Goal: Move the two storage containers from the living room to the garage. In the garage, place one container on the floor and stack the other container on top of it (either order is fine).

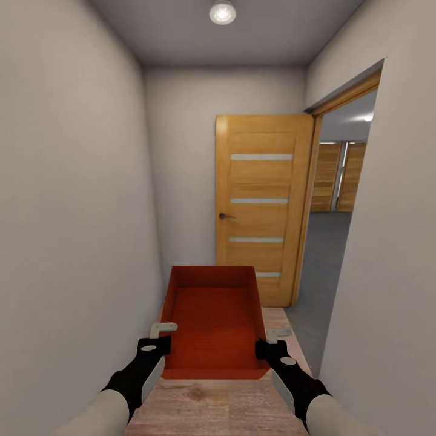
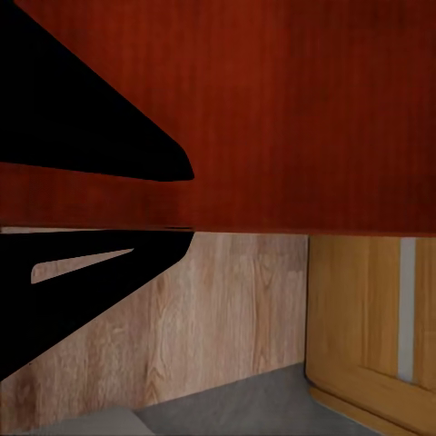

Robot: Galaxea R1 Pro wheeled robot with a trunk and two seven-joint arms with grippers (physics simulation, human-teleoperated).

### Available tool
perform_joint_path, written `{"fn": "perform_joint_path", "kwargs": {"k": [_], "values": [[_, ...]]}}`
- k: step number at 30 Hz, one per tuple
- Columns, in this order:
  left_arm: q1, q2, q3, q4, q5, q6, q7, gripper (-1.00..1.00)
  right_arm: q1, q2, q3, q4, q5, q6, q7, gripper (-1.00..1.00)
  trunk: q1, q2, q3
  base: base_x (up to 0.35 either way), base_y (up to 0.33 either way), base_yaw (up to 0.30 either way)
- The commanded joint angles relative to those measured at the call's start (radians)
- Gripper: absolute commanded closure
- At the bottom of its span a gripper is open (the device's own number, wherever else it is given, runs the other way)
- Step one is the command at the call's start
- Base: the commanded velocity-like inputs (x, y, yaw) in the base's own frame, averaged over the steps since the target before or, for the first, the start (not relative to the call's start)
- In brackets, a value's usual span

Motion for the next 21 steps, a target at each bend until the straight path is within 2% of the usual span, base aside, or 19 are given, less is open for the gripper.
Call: {"fn": "perform_joint_path", "kwargs": {"k": [1,21], "values": [[0.0,0.032,-0.004,0.0,0.087,0.003,0.004,1.0,-0.001,-0.002,-0.008,-0.003,-0.002,-0.027,-0.005,1.0,0.001,-0.001,0.0,0.334,0.0,0.0],[0.001,0.039,-0.004,-0.002,0.087,0.003,0.004,1.0,-0.001,-0.003,-0.008,-0.003,-0.002,-0.029,-0.005,1.0,0.001,-0.001,0.0,0.334,0.0,0.0]]}}
